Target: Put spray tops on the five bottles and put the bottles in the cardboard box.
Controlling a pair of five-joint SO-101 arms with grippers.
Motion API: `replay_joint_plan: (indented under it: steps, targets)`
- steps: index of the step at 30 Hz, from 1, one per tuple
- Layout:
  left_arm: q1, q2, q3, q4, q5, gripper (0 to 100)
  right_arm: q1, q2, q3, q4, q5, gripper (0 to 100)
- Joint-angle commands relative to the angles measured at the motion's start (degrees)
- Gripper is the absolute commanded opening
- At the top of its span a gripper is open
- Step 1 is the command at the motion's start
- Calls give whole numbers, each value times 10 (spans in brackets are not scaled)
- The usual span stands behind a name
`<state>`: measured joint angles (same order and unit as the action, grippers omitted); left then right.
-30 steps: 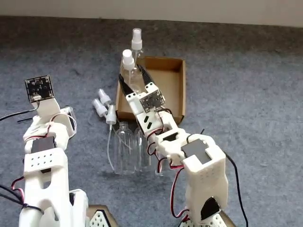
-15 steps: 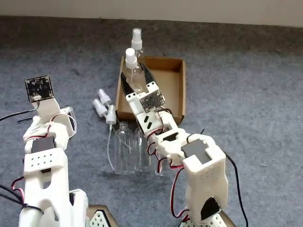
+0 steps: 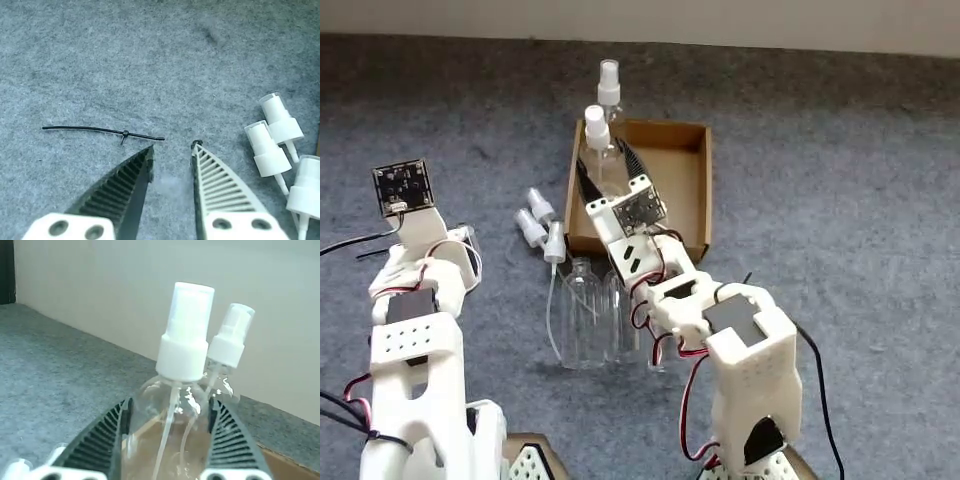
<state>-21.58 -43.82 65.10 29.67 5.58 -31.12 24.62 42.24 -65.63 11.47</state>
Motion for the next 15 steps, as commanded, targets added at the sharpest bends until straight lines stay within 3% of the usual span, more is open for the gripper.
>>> replay_joint_plan:
  steps: [1,15]
  targets:
    - [-7,-10,-4,-9,6,126,-5,-9,-10,3,-5,120]
    - [-7,-10,-4,-9,6,126,-6,0,-31,5,-6,120]
